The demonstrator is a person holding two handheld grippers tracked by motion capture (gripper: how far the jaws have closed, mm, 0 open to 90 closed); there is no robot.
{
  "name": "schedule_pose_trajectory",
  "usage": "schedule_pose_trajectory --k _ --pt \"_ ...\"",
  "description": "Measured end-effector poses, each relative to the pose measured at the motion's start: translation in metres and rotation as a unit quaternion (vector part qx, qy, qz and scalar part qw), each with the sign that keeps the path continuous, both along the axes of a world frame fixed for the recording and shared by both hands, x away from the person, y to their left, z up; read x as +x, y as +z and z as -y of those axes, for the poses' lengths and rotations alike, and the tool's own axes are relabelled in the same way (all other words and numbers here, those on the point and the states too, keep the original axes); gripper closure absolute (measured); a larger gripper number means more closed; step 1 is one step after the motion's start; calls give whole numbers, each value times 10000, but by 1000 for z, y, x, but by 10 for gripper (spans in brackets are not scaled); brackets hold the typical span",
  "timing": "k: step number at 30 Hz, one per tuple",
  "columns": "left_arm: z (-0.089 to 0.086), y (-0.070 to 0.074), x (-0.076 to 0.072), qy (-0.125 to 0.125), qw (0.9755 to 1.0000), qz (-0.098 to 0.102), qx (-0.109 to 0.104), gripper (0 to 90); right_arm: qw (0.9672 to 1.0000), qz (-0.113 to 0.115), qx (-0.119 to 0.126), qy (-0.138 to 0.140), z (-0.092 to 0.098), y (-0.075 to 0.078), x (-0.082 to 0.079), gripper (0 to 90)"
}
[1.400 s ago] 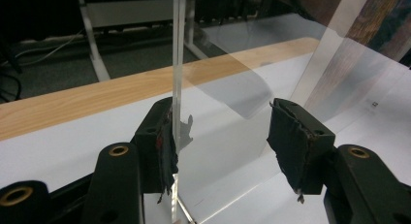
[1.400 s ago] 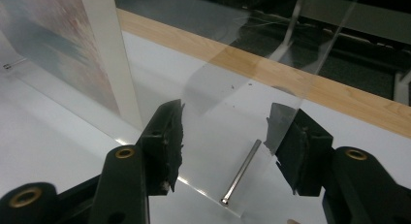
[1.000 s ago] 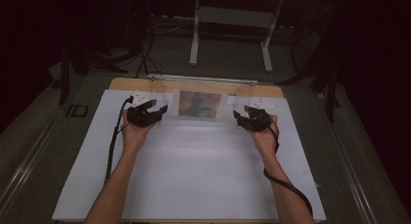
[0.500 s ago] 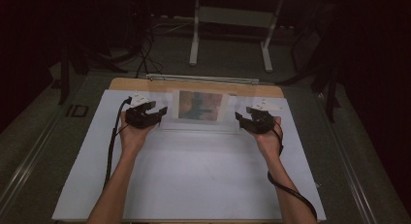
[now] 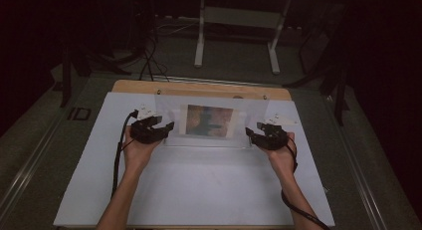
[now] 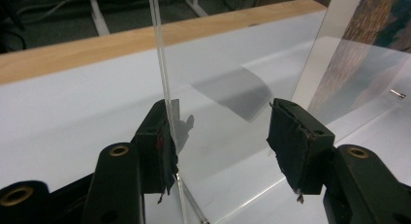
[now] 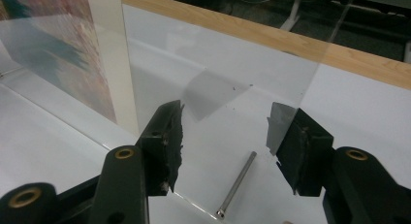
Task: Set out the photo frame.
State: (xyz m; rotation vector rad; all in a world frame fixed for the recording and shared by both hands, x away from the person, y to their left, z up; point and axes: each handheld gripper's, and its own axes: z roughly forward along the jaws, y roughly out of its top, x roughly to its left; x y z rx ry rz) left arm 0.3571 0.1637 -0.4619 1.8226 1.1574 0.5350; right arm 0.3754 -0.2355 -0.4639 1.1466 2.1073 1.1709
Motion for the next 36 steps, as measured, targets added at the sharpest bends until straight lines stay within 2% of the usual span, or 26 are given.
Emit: schedule_pose_trajectory --k 9,15,21,25,29,32,36 --pt "-3 3 -13 4 9998 -171 -41 448 9999 -81 -52 -44 -3 6 -17 458" --pt "-2 2 -12 -17 9998 -189 40 447 9997 -253 -24 -74 -4 3 -18 457" --pt "-4 -2 -8 53 9997 -212 -129 442 9995 -277 114 -61 -3 -1 -12 455" --pt "-6 -5 -5 -2 9996 -157 -226 442 9994 -254 223 -47 -1 -2 -9 456" --pt "-8 -6 -4 -22 9994 -159 -321 440 9993 -288 237 -38 -1 -1 -7 454" --pt "-8 -6 -4 1 9988 -233 -428 431 9992 -335 235 -16 -1 0 -6 453" --pt "-8 -9 -4 -57 9983 -260 -509 375 9991 -338 234 39 0 -1 -8 420"
